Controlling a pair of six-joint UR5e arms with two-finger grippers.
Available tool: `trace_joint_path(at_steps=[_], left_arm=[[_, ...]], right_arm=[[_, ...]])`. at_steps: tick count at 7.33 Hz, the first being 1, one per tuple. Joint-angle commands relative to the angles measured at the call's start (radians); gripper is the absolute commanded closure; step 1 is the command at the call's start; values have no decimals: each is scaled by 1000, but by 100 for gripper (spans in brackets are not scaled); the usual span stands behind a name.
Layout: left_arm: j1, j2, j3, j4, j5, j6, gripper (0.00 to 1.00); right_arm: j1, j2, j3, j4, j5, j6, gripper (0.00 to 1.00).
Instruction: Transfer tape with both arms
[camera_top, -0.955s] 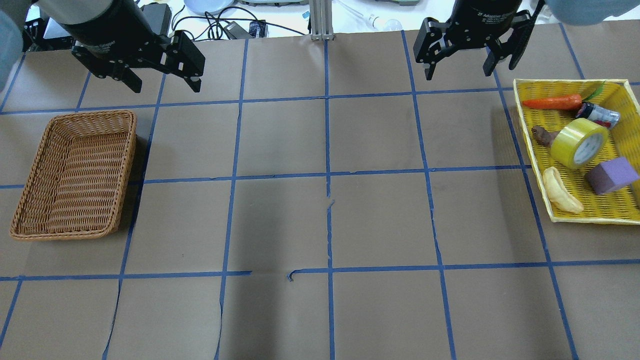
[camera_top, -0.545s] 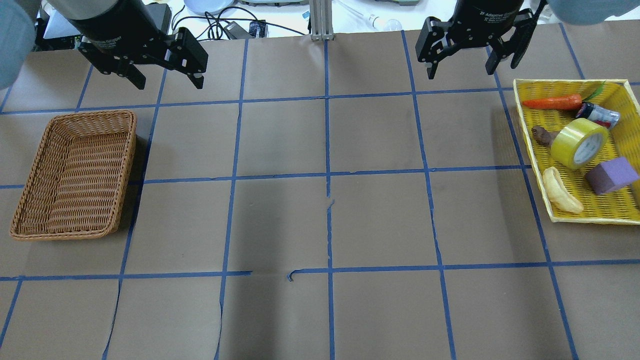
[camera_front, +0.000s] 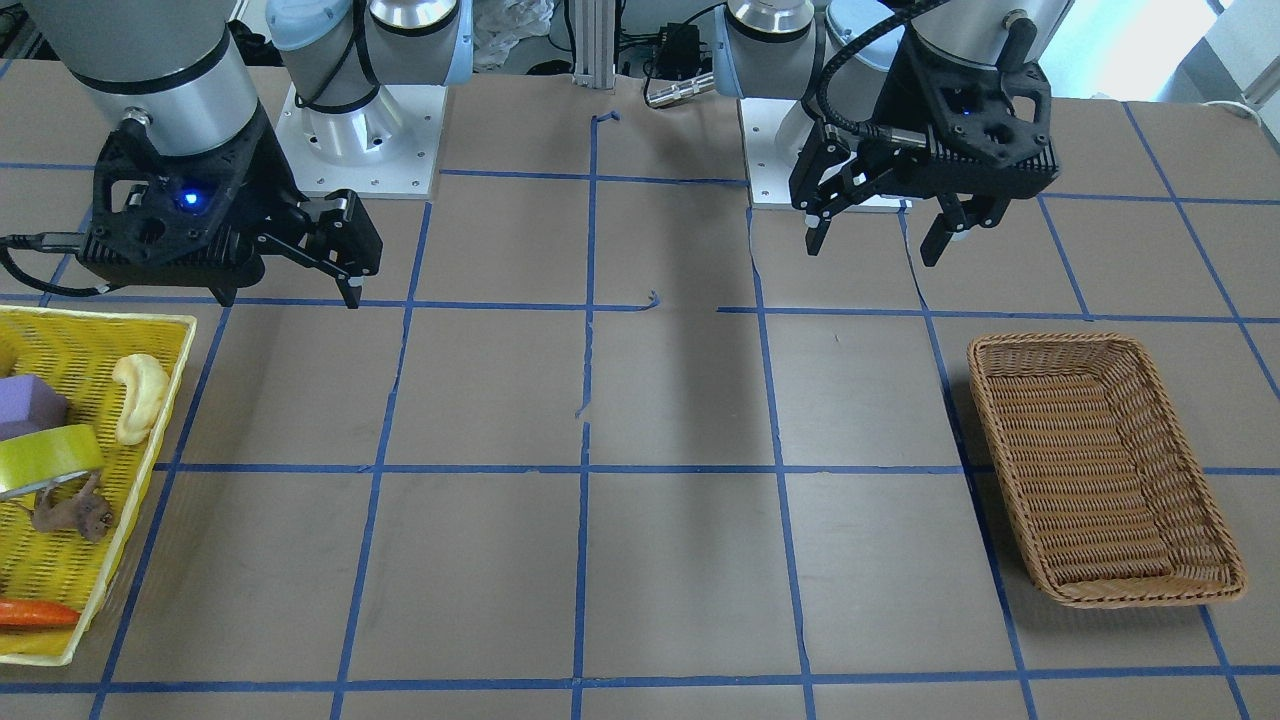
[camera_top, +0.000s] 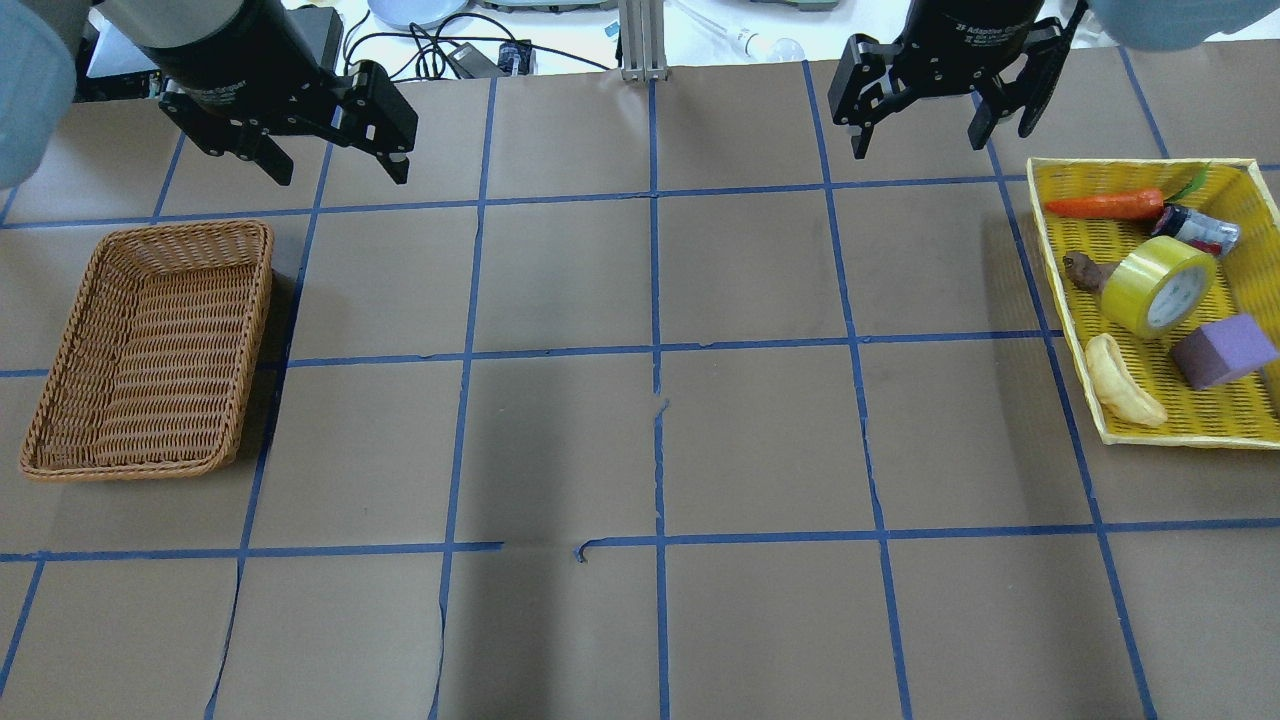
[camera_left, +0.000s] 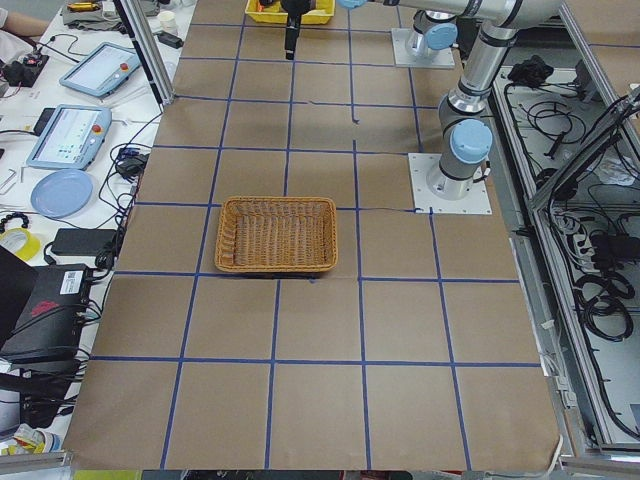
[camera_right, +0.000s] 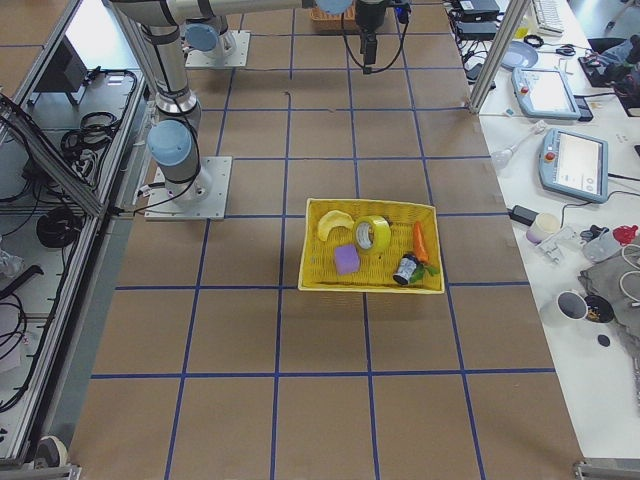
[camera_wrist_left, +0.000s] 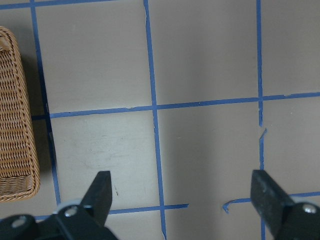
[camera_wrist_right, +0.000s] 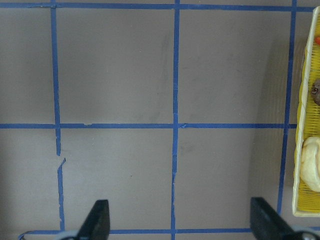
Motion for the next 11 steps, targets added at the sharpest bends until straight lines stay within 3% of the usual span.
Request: trace_joint_path(at_steps=[1, 8, 10, 11], left_arm=[[0, 5, -3, 0, 4, 1, 0], [2, 9, -4, 0, 2, -1, 0], [0, 11, -4, 0, 0, -1, 0], [1, 11, -4, 1, 0, -2, 0]], right_arm=[[1, 2, 0, 9, 0, 1, 0], [-8, 2, 2, 47, 1, -16, 0], [-39, 6, 2, 61, -6, -165, 0], [-106, -9, -8, 205, -43, -198, 0]])
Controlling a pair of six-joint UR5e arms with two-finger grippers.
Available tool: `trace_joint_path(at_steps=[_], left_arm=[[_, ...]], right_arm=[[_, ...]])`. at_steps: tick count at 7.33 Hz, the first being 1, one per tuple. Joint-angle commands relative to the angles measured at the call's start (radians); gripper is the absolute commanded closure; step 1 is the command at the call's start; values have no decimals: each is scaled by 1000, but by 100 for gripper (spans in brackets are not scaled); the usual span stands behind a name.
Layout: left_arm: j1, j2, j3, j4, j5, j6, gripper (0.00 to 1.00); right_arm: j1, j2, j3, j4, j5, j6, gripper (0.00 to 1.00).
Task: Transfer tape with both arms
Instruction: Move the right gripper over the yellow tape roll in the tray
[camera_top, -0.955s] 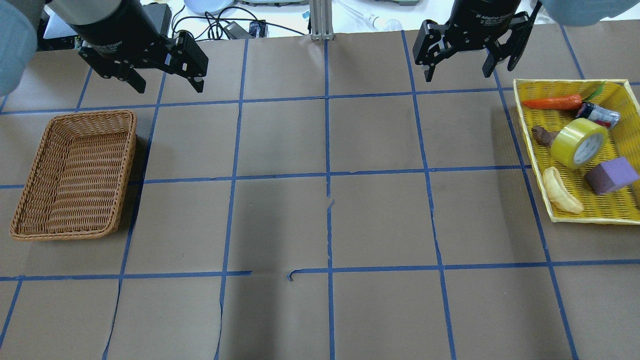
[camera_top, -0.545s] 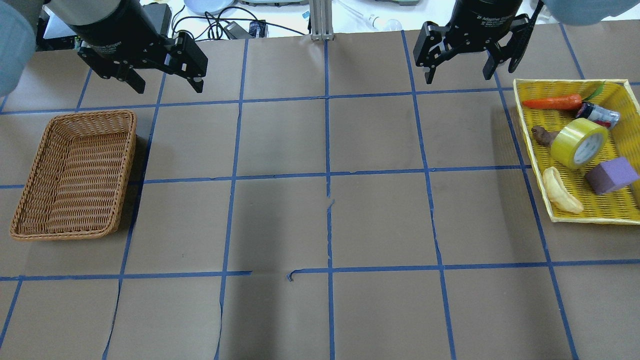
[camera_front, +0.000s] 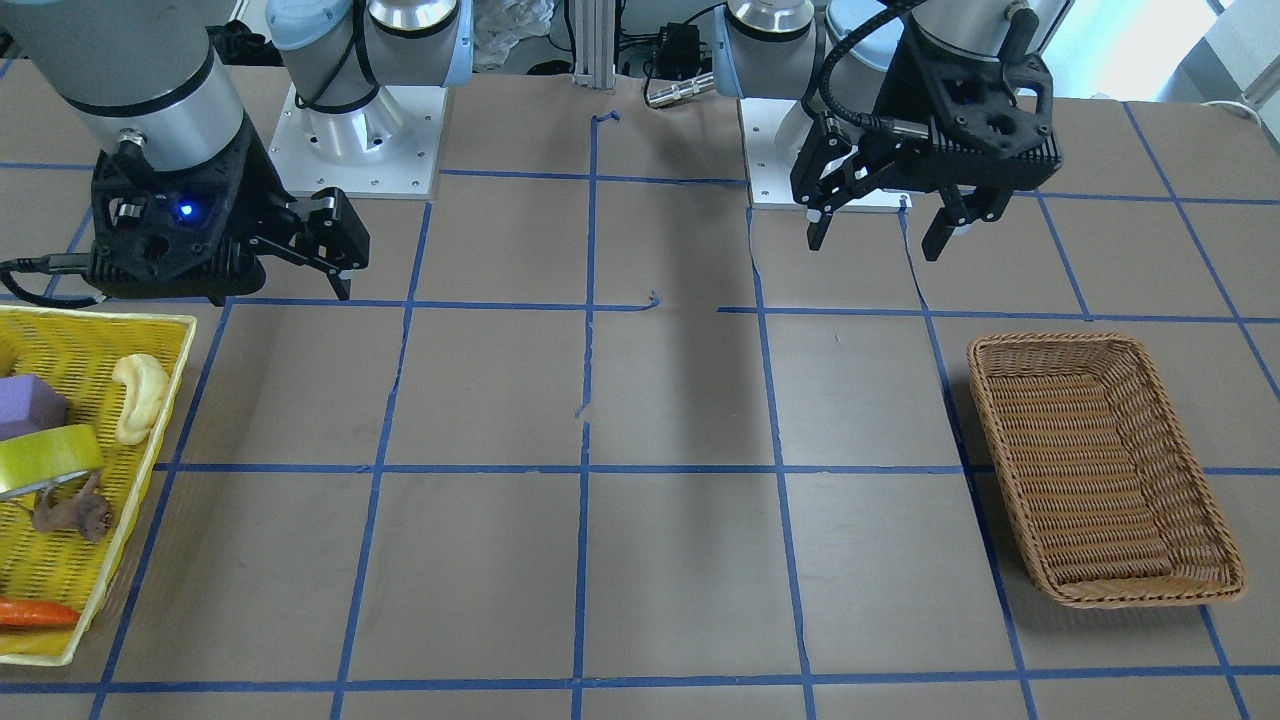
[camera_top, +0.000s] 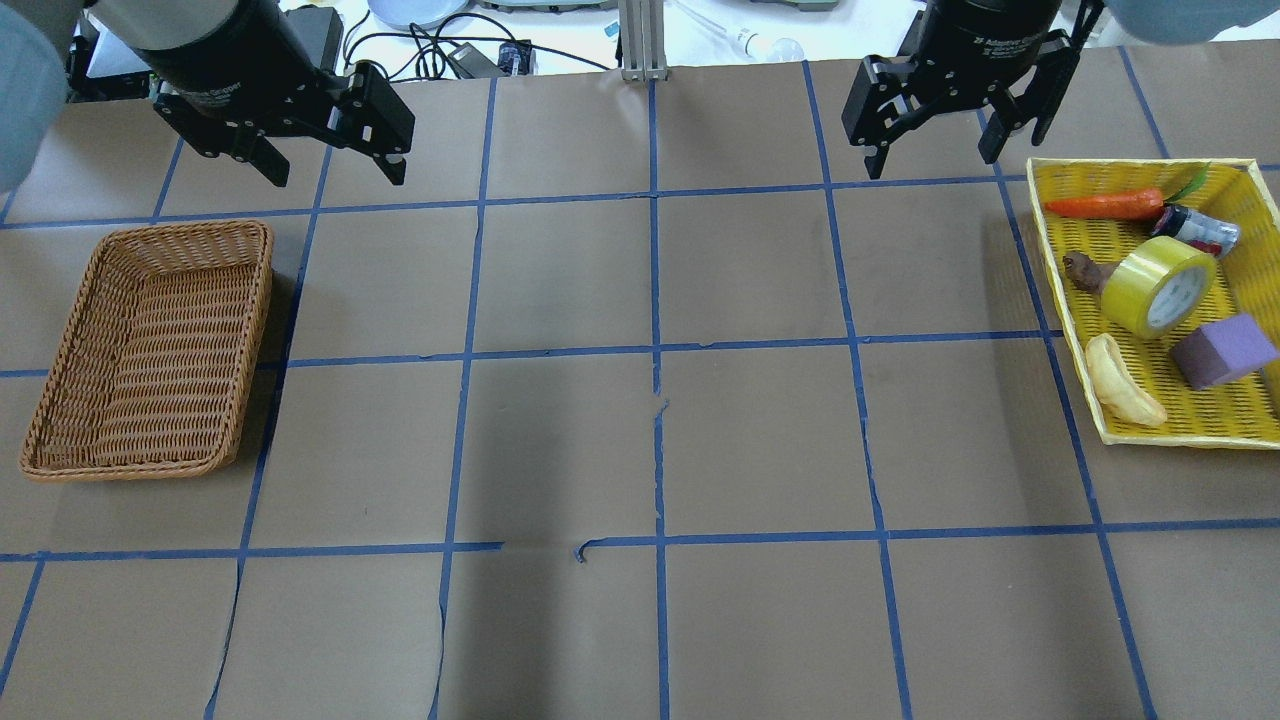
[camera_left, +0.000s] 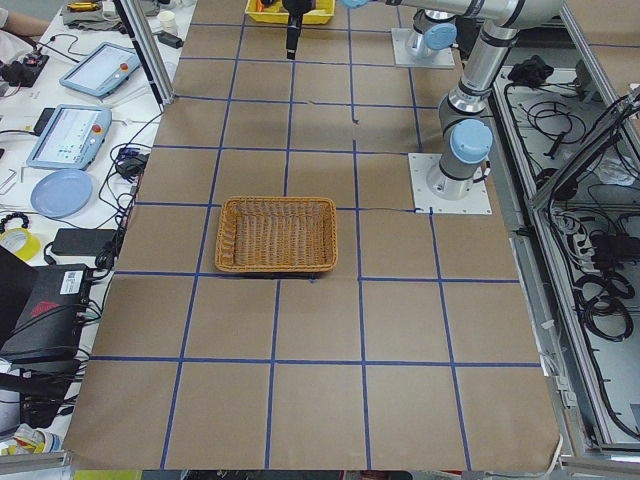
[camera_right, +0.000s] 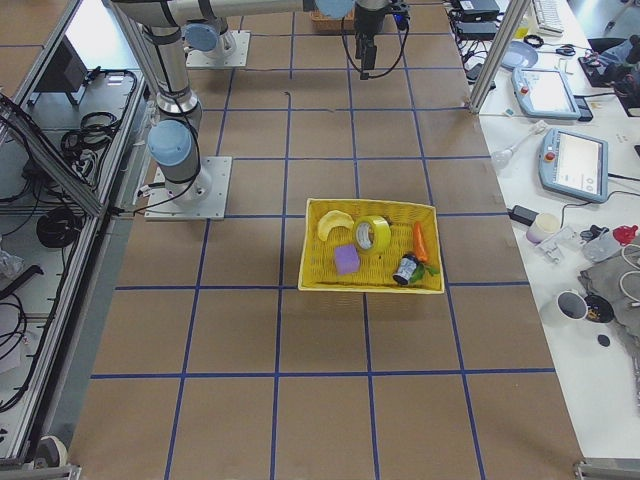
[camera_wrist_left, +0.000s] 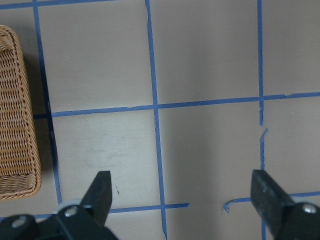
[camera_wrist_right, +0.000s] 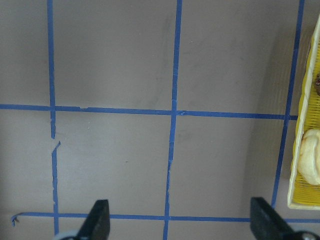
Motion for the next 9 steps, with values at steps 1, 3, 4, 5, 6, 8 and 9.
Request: trace_joint_path(at_steps=[1, 3, 4, 5, 6, 8, 9], left_arm=[[0, 0, 0, -1, 1, 0, 0], [0, 0, 0, 1, 1, 0, 0], [0, -1, 0, 1, 0, 0, 0], [0, 2, -14, 1, -2, 0, 0], [2, 9, -29, 8, -2, -1, 0], [0, 8, -32, 13, -2, -1, 0], [-1, 9, -32, 13, 0, -1, 0]], right_arm=[[-132, -36, -10, 181, -38, -61, 0], [-263, -38, -9, 234, -45, -58, 0], [-349, -40, -10, 301, -56, -56, 0], [-441, -38, -5, 326, -100, -56, 0], [-524, -20, 2, 314, -101, -59, 0], [-635, 69, 42, 151, -119, -123, 0], [-644, 101, 101, 10, -119, -237, 0]])
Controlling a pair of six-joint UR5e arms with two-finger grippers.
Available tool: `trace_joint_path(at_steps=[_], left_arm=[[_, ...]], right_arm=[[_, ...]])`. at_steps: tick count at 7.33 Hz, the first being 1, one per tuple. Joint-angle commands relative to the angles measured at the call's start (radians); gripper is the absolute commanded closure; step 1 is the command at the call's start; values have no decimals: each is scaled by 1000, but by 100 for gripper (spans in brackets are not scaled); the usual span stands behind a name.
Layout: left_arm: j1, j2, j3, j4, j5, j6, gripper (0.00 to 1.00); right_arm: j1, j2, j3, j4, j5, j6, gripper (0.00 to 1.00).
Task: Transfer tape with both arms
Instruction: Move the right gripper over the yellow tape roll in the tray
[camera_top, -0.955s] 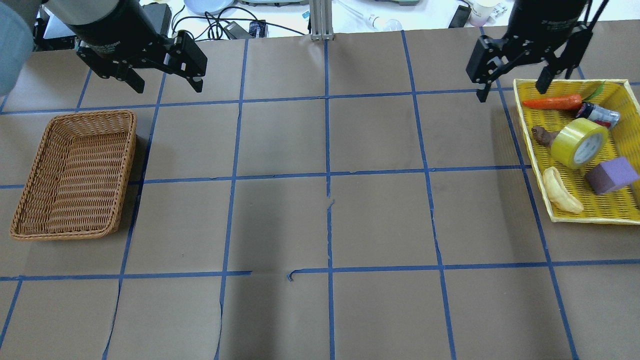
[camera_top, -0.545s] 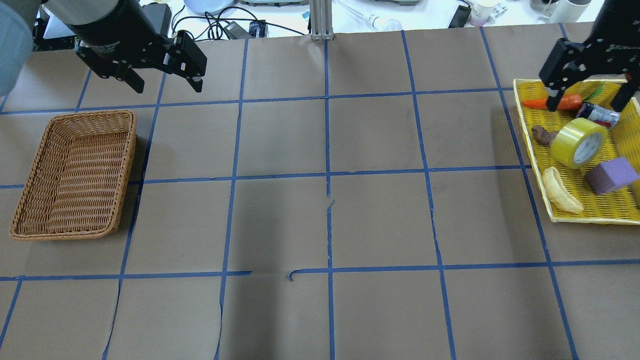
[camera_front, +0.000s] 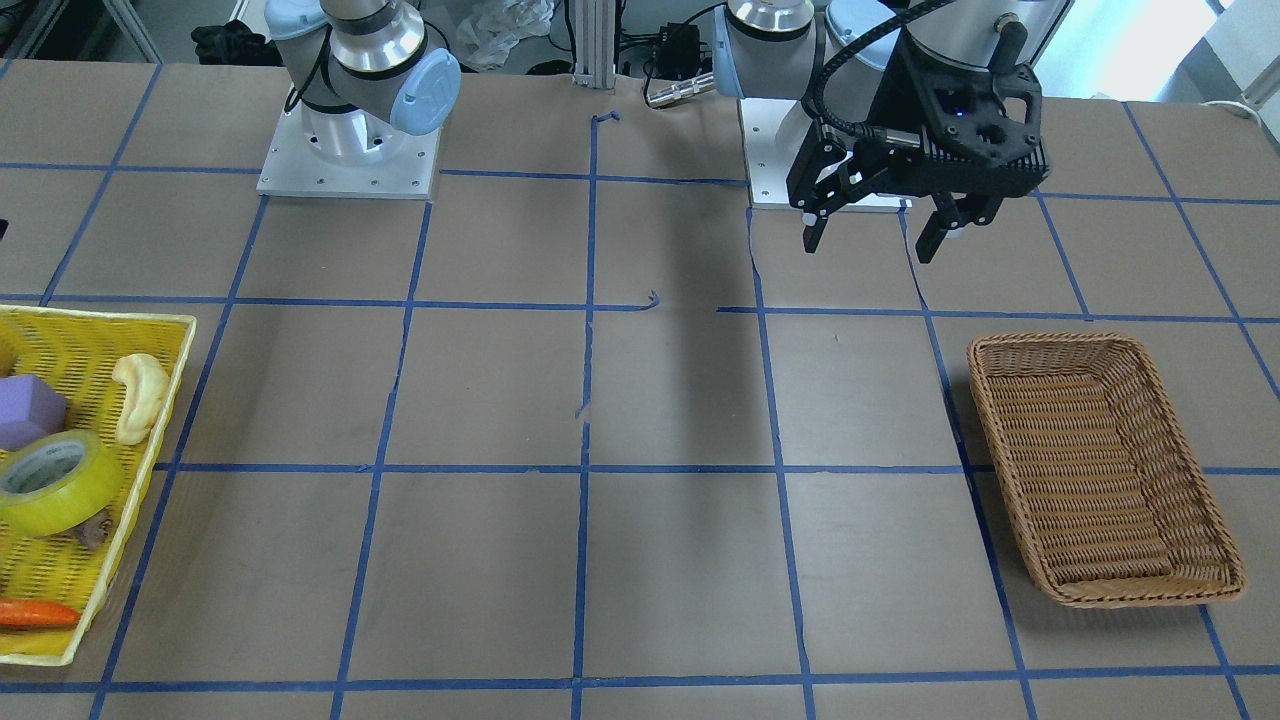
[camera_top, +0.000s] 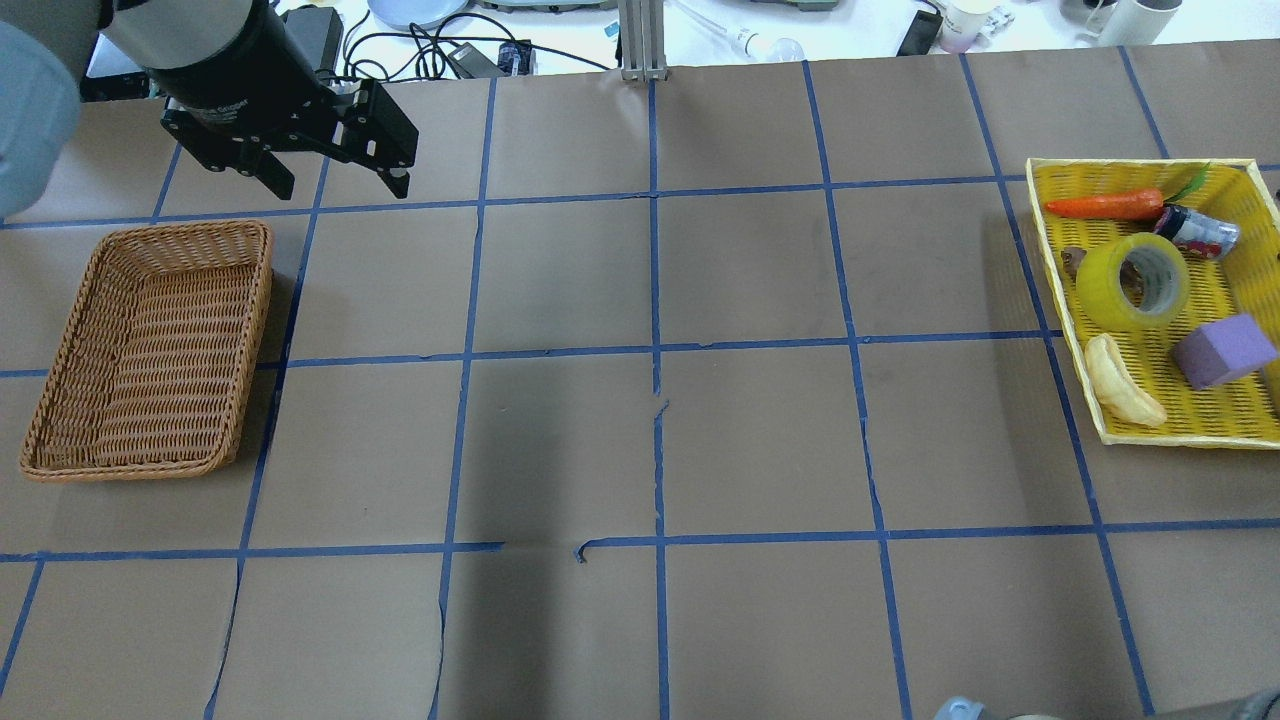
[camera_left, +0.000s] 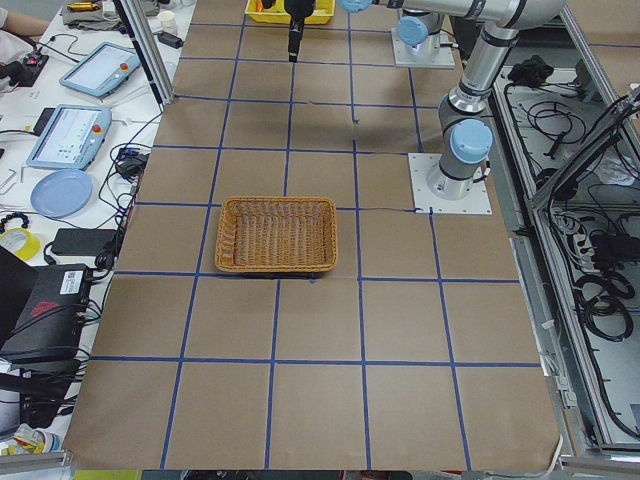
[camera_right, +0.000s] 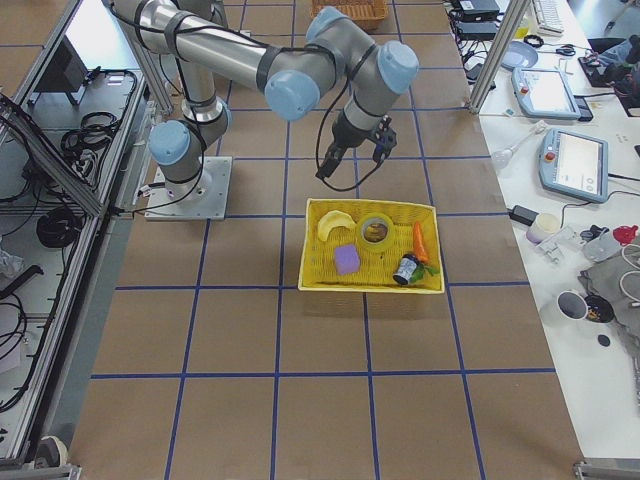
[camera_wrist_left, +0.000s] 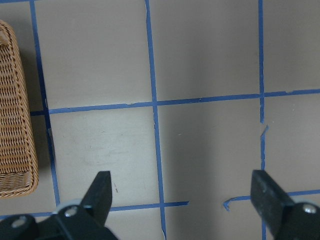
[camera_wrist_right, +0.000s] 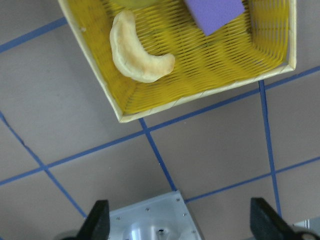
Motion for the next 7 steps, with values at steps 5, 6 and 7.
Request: trace_joint_path(at_steps=[5, 6, 7], left_arm=[[0, 3, -1, 1, -1, -2, 0], [0, 3, -1, 1, -1, -2, 0], [-1, 3, -1, 2, -1, -3, 0]], right_arm=[[-31, 149, 205, -677, 370, -273, 0], [-30, 152, 242, -686, 405, -267, 0], [-23, 152, 271, -722, 419, -264, 0]])
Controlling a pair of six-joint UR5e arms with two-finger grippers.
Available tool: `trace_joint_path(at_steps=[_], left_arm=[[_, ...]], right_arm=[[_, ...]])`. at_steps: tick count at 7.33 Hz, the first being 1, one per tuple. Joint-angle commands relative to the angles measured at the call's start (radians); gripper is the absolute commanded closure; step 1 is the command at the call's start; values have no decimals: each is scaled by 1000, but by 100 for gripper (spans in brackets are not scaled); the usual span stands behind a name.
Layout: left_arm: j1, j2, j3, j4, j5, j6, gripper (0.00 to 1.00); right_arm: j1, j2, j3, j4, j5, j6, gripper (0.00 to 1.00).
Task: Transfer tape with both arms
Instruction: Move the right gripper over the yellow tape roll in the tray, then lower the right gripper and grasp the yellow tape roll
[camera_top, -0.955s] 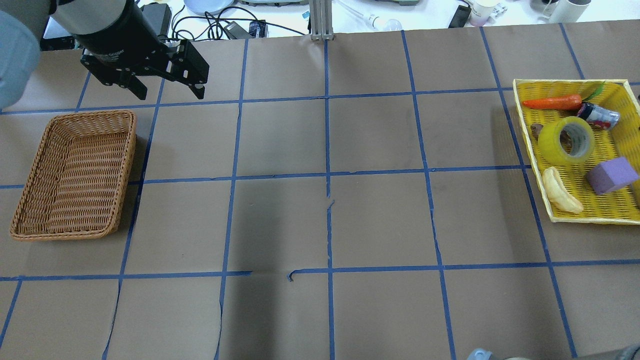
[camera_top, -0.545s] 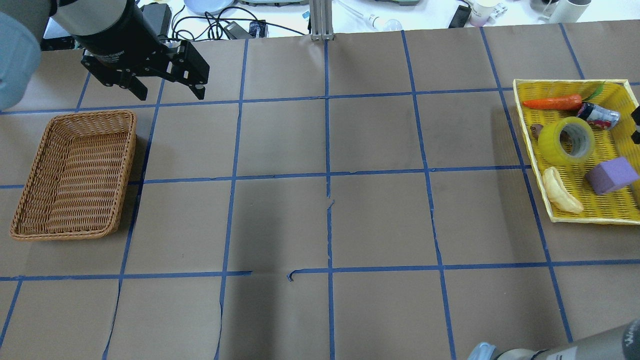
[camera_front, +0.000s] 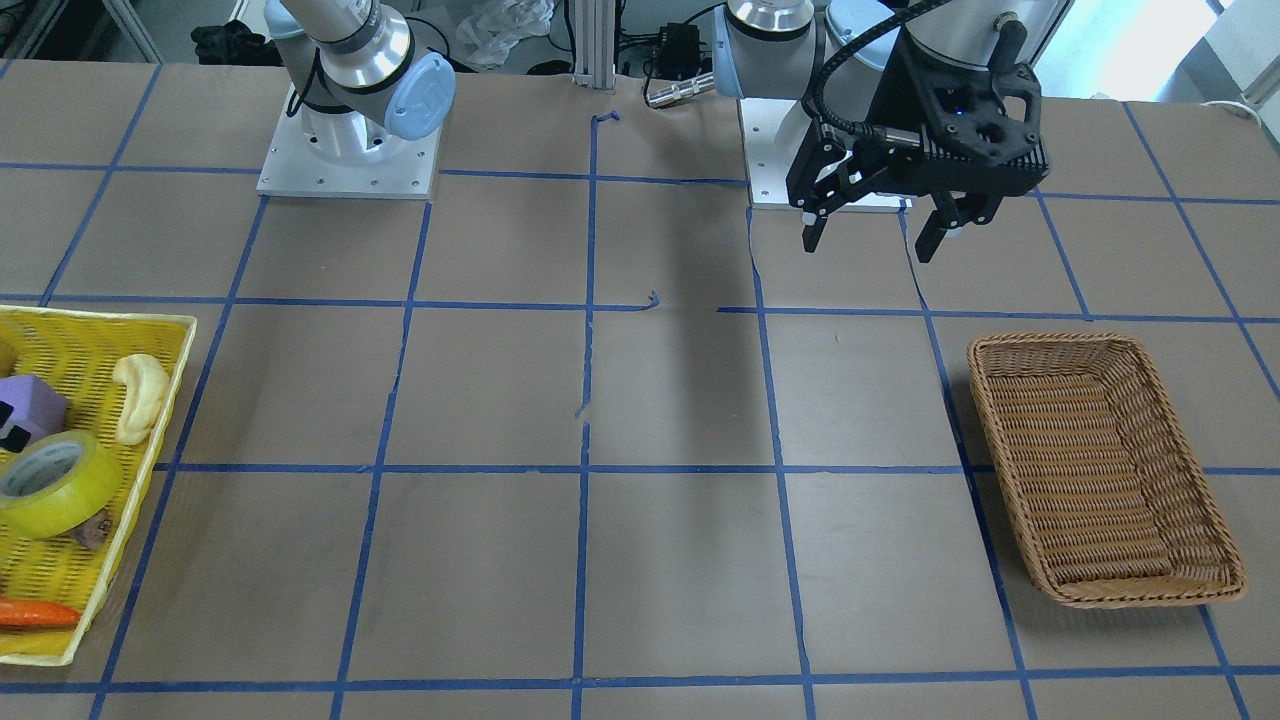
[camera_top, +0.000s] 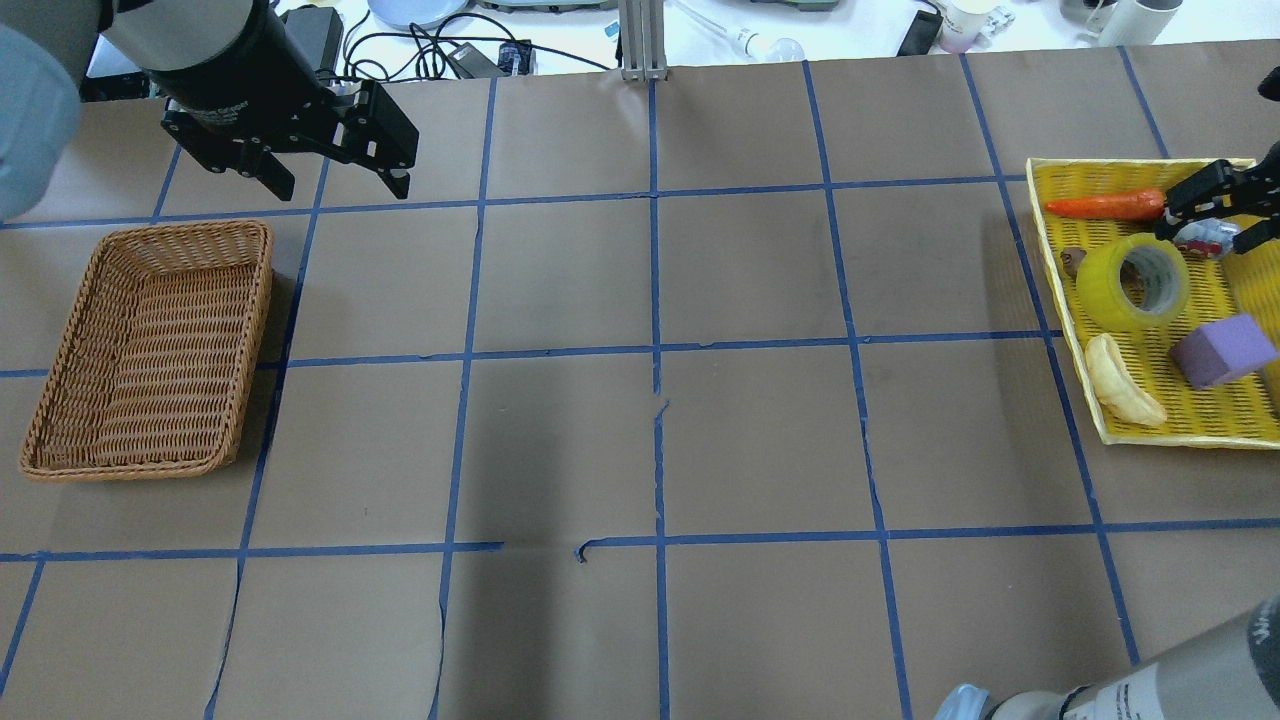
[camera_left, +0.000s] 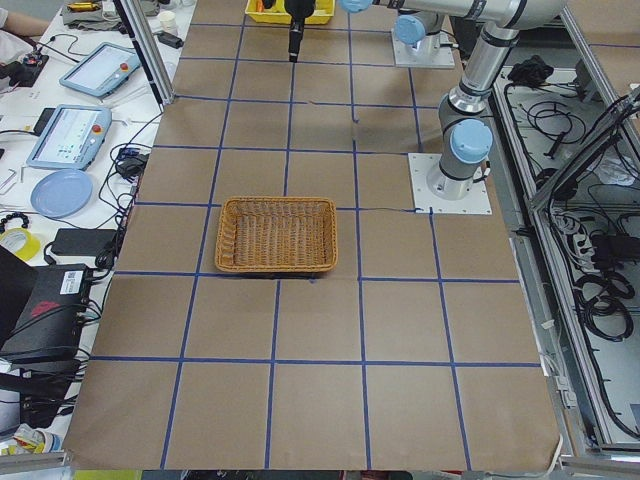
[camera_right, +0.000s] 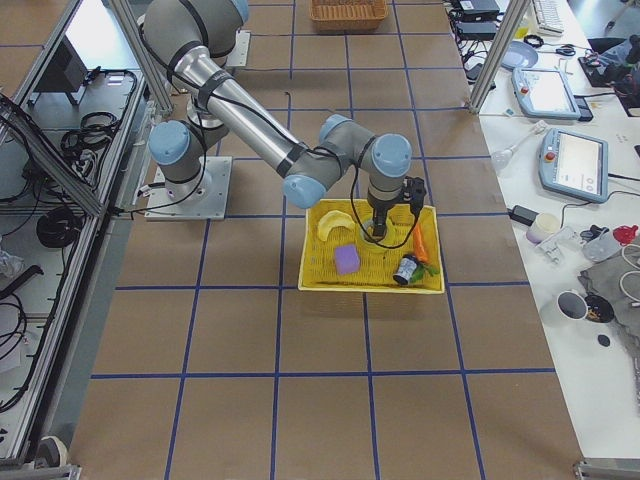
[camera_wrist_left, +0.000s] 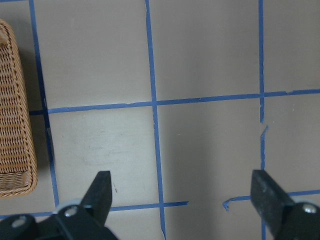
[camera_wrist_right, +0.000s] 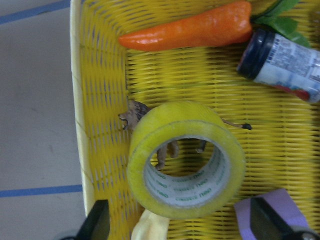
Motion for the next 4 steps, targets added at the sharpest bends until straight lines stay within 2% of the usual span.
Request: trace_joint_path(at_steps=[1, 2, 4], left_arm=[[0, 0, 0, 1, 0, -3, 0], [-1, 0, 0, 0, 0, -1, 0], [-1, 0, 0, 0, 0, -1, 0]], right_arm=[[19, 31, 78, -134, 51, 6, 0], [19, 43, 122, -249, 51, 0, 0], [19, 51, 150, -283, 52, 0, 23]])
